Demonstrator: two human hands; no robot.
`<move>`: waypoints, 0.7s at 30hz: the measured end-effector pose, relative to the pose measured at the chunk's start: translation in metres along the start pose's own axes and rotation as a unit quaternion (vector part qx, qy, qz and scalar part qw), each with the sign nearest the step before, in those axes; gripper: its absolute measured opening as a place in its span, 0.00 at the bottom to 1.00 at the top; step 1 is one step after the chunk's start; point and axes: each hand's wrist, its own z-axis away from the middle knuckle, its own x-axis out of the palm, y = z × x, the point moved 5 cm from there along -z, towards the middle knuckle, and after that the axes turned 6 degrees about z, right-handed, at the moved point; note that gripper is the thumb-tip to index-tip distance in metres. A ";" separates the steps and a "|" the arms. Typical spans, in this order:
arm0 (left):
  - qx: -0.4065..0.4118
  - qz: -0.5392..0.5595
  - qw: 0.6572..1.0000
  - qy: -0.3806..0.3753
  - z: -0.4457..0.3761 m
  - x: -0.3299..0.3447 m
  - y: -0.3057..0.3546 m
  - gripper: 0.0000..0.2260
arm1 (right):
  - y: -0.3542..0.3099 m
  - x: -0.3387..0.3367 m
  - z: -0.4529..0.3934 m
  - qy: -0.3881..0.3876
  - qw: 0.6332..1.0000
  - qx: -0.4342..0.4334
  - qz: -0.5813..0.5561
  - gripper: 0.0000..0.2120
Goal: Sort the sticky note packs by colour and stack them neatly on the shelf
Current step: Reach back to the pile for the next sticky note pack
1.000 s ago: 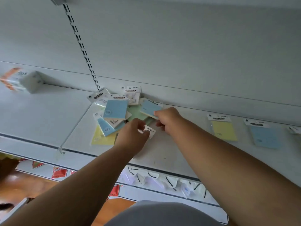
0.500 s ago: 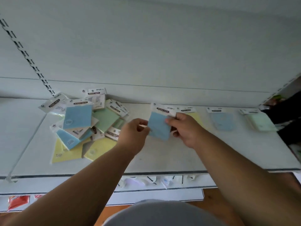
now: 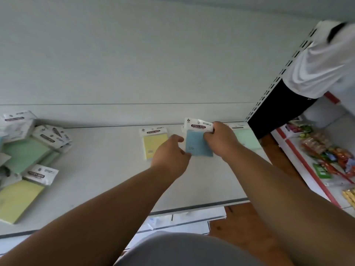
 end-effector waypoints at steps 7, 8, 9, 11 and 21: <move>-0.007 -0.132 0.988 0.073 -0.016 0.039 0.022 0.13 | 0.011 -0.002 -0.042 -0.029 0.989 -0.107 0.094 0.03; -0.010 -0.150 0.986 0.079 -0.016 0.041 0.023 0.12 | 0.011 0.002 -0.044 -0.032 0.987 -0.120 0.097 0.03; -0.013 -0.165 0.983 0.084 -0.015 0.042 0.022 0.12 | 0.011 0.005 -0.045 -0.034 0.986 -0.133 0.098 0.04; -0.019 -0.187 0.978 0.097 -0.013 0.042 0.020 0.11 | 0.009 0.011 -0.045 -0.033 0.983 -0.150 0.098 0.06; -0.018 -0.162 0.978 0.128 0.015 0.019 0.008 0.14 | -0.017 0.009 -0.008 0.053 0.974 -0.208 0.070 0.22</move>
